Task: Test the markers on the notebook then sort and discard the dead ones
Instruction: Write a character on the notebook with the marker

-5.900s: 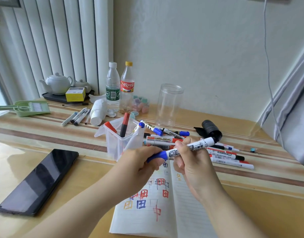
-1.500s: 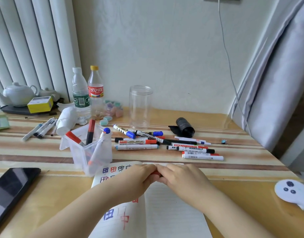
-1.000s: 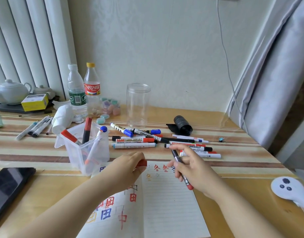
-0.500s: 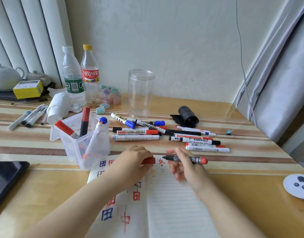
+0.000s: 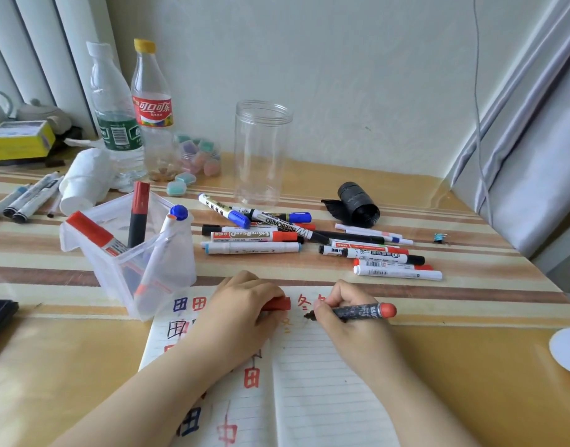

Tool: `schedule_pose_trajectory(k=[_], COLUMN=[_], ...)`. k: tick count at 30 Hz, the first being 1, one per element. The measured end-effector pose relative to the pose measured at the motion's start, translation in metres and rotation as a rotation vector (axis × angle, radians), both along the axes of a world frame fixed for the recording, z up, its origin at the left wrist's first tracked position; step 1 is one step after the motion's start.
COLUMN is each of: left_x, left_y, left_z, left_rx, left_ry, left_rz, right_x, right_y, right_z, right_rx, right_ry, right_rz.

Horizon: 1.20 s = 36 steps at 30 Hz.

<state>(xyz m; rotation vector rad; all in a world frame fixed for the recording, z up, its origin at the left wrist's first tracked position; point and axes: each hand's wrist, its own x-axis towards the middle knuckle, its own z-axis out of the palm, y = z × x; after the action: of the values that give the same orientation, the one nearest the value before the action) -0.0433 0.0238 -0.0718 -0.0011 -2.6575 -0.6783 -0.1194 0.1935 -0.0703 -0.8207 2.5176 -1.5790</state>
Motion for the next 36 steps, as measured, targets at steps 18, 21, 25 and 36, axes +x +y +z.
schedule_pose_trajectory(k=[18, 21, 25, 36], left_x=[0.0014, 0.0014, 0.0016, 0.0035], left_y=[0.0008, 0.0010, 0.0022, 0.0024], left_z=[-0.0019, -0.0015, -0.0001, 0.0021], left_rx=[0.000, 0.003, 0.011, 0.028], left_ry=[0.014, 0.010, -0.008, -0.025], left_rz=[0.020, 0.019, 0.022, 0.021], right_x=[0.0017, 0.0019, 0.0036, 0.0041], right_y=[0.0003, 0.0005, 0.0023, -0.0004], right_z=[-0.0013, -0.0002, 0.0002, 0.0005], right_rx=[-0.022, 0.000, -0.006, 0.010], right_ry=[-0.058, -0.066, -0.097, -0.060], right_rz=[0.006, 0.028, 0.040, -0.044])
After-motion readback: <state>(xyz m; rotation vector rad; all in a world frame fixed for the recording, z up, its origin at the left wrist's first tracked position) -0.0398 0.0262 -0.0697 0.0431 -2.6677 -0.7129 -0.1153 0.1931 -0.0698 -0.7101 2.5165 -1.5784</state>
